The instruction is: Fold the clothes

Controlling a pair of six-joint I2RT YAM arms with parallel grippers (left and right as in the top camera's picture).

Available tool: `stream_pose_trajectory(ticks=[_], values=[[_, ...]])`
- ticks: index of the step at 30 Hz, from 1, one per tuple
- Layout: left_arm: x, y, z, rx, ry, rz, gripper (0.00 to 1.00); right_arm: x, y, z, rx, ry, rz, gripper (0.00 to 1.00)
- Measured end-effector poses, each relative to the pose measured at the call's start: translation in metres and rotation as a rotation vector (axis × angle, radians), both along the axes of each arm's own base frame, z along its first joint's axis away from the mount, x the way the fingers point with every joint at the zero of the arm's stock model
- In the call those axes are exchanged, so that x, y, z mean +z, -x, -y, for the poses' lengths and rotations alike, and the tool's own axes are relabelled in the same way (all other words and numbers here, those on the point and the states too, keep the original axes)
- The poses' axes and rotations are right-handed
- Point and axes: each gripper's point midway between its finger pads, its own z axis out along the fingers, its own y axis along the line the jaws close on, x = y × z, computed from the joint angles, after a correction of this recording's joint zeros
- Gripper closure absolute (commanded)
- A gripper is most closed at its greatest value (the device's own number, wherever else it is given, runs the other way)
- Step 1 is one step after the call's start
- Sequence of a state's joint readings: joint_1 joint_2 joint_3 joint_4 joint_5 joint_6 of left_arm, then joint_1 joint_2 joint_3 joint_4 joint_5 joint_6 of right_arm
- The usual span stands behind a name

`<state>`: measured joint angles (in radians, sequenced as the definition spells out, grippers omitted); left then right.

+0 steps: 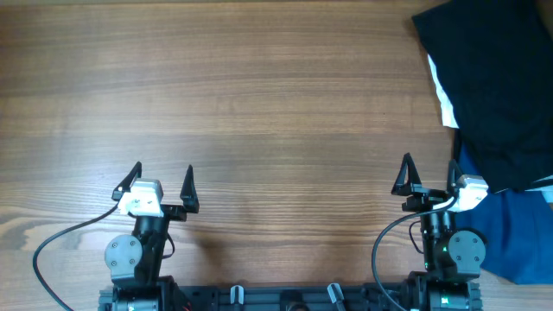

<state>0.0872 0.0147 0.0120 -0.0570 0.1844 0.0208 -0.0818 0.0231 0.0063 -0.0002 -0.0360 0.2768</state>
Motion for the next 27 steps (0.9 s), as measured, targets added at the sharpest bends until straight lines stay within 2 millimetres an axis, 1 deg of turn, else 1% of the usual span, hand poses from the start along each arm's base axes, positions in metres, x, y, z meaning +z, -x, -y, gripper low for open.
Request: stream_pose_trajectory(ticks=[24, 27], values=[[0.0001, 0.0000, 0.0000, 0.000, 0.000, 0.000, 0.00, 0.0001, 0.0000, 0.0002, -0.001, 0.000, 0.000, 0.00], [0.0001, 0.0000, 0.0000, 0.000, 0.000, 0.000, 0.00, 0.0031, 0.0000, 0.0001, -0.001, -0.010, 0.013, 0.00]])
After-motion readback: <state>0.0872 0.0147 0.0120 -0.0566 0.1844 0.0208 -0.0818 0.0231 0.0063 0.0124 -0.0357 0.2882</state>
